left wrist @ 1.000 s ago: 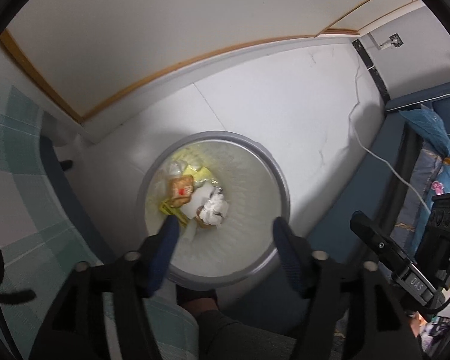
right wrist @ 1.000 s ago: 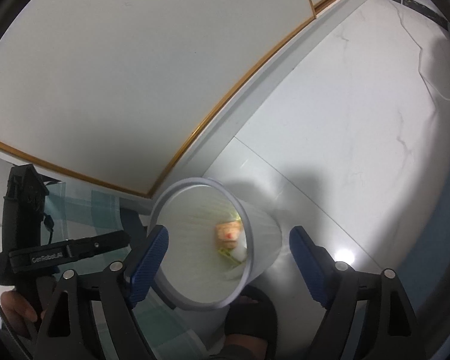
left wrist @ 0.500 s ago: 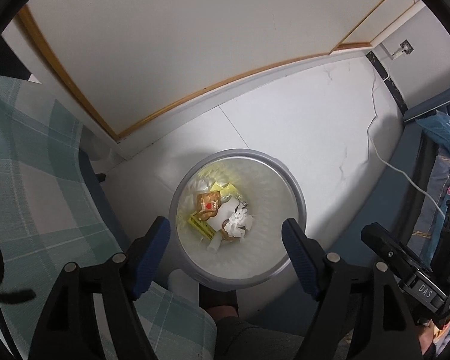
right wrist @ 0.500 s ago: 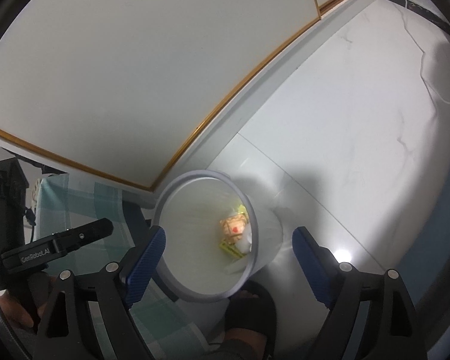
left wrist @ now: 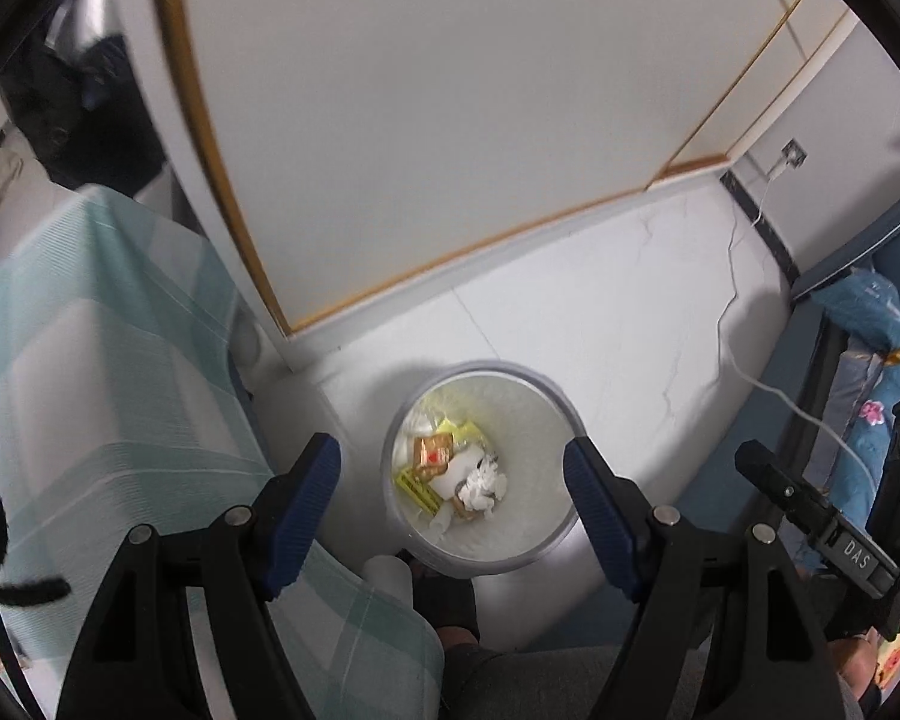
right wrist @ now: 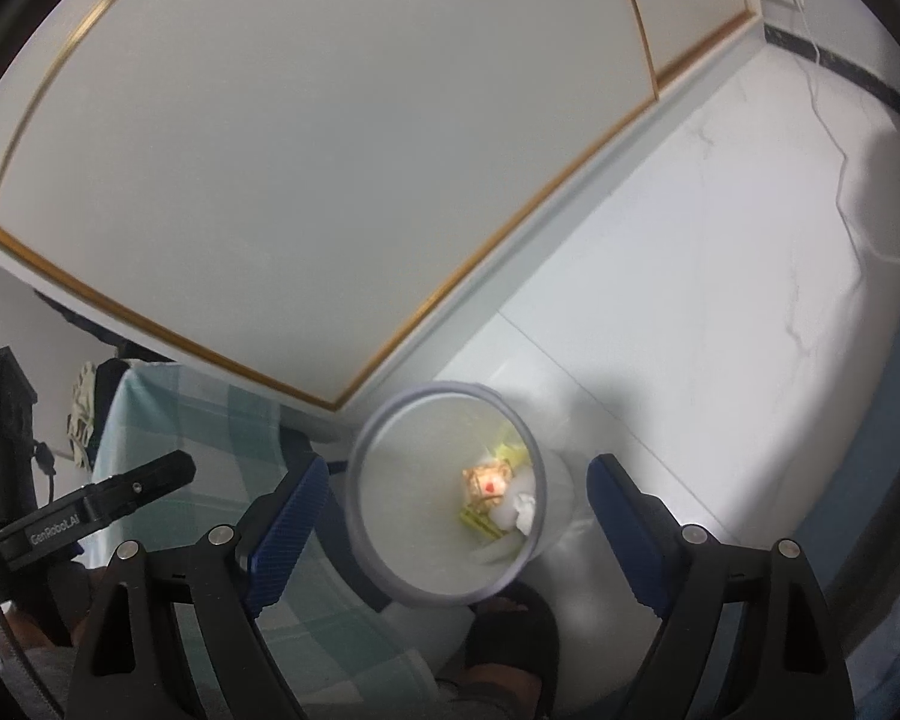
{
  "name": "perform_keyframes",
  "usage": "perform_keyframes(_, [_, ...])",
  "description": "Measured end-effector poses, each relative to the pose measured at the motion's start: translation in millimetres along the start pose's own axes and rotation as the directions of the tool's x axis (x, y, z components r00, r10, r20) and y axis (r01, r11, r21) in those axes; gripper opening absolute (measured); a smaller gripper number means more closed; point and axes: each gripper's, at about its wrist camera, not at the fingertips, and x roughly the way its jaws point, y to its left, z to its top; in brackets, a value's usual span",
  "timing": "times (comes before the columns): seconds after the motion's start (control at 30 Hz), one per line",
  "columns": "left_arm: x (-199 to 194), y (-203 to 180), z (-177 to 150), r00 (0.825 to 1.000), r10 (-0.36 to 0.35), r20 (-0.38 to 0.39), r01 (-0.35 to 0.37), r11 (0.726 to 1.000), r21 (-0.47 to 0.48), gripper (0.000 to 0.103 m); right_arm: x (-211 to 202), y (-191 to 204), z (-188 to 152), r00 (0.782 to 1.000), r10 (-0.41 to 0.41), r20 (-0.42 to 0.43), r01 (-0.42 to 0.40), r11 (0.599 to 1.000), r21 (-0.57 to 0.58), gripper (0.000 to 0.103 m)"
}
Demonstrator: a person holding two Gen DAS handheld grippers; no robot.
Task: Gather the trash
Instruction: 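Move both tools back over the table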
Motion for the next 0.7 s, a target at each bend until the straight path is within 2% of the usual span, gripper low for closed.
perform_keyframes(0.2, [-42.1,15.6,-4.4,0.994,0.01,0.113,-0.007,1.0,-0.029,0.074,-36.9,33.7,7.1,0.997,0.016,0.08,-0.012,0.999,-0.043,0.088])
perform_keyframes(0.33, [-79.6,36.0,-9.5,0.978,0.031,0.204,-0.019,0.998,-0.06,0.074,-66.4,72.2,8.5,0.988,0.005,0.152,0.016,0.99,-0.14,0.089])
perform_keyframes(0.43, [-106.7,54.2,-14.9,0.959,0.061,0.276,-0.038,0.996,-0.086,0.074,-85.7,101.1,6.2,0.981,0.022,0.194,0.021,0.976,-0.216,0.089])
perform_keyframes(0.53, [-132.6,74.7,-22.5,0.938,0.084,0.335,-0.046,0.992,-0.121,0.074,-105.7,138.3,1.7,0.971,0.076,0.228,-0.009,0.959,-0.282,0.089])
perform_keyframes(0.7, [-172.0,118.6,-45.4,0.901,0.145,0.409,-0.066,0.978,-0.2,0.074,-124.0,200.9,-14.4,0.957,0.161,0.241,-0.058,0.921,-0.386,0.091])
